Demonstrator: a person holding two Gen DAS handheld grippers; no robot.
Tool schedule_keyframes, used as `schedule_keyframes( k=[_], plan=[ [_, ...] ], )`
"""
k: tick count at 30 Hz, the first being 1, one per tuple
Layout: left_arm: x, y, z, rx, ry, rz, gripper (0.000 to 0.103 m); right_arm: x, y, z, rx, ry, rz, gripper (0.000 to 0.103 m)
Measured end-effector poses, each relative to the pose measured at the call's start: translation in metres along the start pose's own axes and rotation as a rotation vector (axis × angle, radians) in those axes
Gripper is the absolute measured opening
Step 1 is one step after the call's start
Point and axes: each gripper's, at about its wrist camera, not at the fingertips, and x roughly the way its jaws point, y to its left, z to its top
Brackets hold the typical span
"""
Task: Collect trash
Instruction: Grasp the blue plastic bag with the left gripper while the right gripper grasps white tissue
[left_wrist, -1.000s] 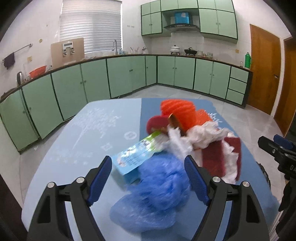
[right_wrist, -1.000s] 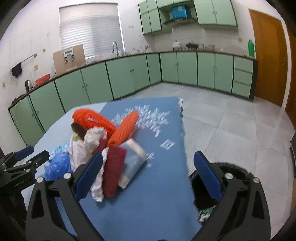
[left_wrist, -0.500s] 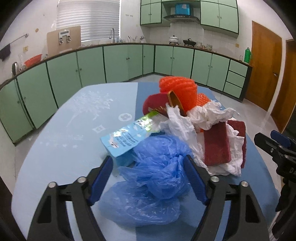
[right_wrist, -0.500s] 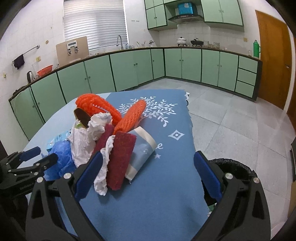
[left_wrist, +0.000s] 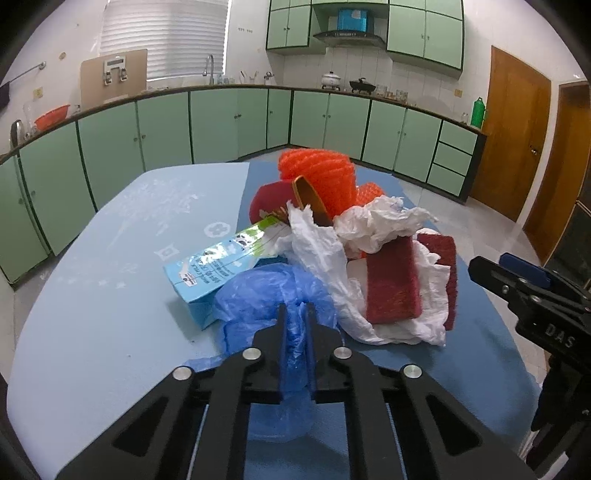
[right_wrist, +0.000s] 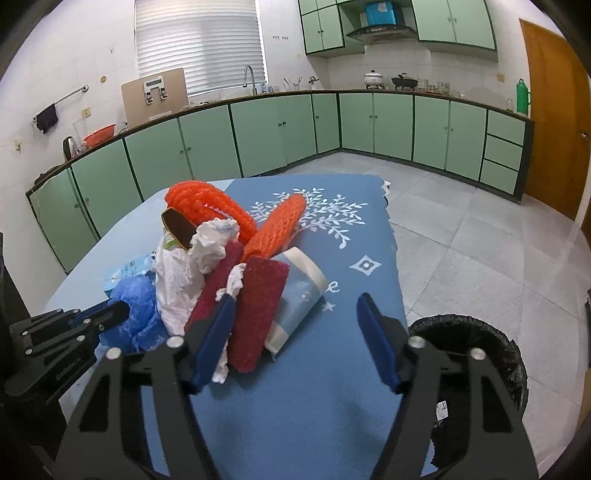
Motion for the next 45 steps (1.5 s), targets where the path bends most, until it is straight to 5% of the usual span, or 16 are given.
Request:
schedule_keyframes(
  k=[18, 29, 34, 41, 45],
  plan=[
    [-0.067, 0.028, 0.024, -0.062, -0.18, 0.068, 0.007, -0.001, 0.034, 0.025, -0.045, -0.07, 0.071, 0.064],
    [-0.049, 0.037, 0.031, -0.07, -0.163, 0.096, 0.007, 0.038, 0.063, 0.039, -0.097, -0.033, 0.098, 0.055],
    [-0.04, 0.044, 0.034, -0.08, -0.159, 0.102, 0.007, 0.051, 0.072, 0.043, -0.123, -0.01, 0.108, 0.045],
    [-0.038, 0.044, 0.031, -0.088, -0.151, 0.107, 0.007, 0.061, 0.08, 0.044, -0.175, 0.022, 0.14, 0.006],
    [-0.041, 0.043, 0.033, -0.088, -0.16, 0.107, 0.007, 0.052, 0.08, 0.048, -0.175, 0.0, 0.164, 0.004]
  ],
)
